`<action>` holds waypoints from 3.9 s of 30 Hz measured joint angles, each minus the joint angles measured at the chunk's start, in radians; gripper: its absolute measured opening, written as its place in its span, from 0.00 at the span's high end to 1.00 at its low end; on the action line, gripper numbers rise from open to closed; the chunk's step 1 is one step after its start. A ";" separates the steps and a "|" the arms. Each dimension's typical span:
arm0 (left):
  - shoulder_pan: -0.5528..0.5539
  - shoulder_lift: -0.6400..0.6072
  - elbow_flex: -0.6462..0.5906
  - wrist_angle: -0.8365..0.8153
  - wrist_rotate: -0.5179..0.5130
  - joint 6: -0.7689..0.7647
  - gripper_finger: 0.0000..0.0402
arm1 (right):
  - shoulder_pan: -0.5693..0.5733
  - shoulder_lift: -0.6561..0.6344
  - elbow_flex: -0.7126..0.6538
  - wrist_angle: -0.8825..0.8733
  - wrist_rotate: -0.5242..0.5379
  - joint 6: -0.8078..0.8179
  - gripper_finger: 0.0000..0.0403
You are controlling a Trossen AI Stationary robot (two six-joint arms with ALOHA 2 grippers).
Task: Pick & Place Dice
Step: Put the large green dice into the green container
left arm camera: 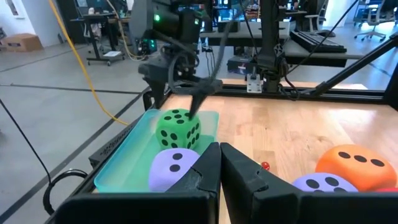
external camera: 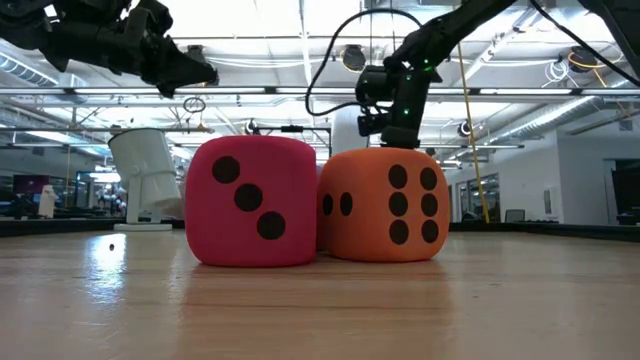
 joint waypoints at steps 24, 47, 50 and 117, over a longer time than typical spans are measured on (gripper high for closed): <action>0.000 0.000 0.000 0.001 -0.007 0.003 0.96 | -0.026 -0.015 -0.124 0.114 -0.154 -0.108 0.18; 0.000 0.000 0.000 0.002 -0.008 0.008 0.96 | 0.033 -0.094 -0.126 0.231 -0.233 -0.080 0.45; 0.000 0.000 0.000 0.002 -0.008 0.005 0.96 | 0.036 -0.094 -0.125 0.236 -0.267 -0.085 0.45; 0.000 0.000 0.000 0.001 -0.008 0.025 0.96 | 0.000 -0.083 -0.124 0.338 -0.261 -0.262 0.02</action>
